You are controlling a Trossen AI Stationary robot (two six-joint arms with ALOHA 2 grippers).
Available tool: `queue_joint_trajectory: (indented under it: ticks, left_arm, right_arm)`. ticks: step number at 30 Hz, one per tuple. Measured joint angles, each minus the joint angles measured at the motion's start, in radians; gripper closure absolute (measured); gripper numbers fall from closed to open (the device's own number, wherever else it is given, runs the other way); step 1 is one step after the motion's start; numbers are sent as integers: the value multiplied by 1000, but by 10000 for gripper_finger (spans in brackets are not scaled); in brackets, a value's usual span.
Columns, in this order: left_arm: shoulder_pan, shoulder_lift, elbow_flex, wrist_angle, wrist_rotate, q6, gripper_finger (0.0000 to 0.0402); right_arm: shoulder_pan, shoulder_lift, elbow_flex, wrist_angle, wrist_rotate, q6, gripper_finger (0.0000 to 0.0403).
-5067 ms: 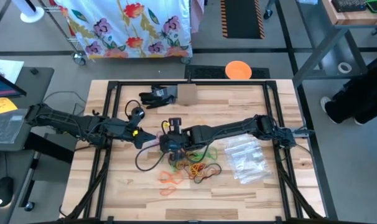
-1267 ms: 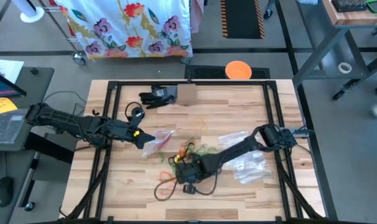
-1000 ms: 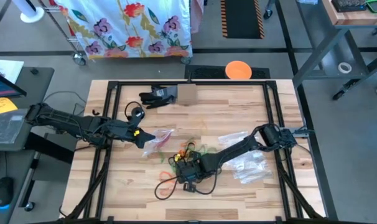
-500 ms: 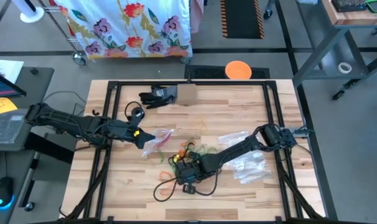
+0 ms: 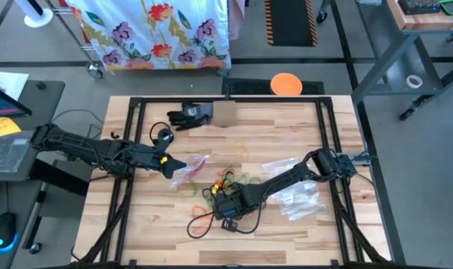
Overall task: Sort rubber bands
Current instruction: Put the red rubber band into the transparent zip bag
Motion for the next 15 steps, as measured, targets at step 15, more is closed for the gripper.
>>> queue_joint_trajectory:
  ticks: [15]
  left_arm:
    - [0,0,0,0,0,-2,402]
  right_arm:
    - [18,2,56,1,5,-37,402]
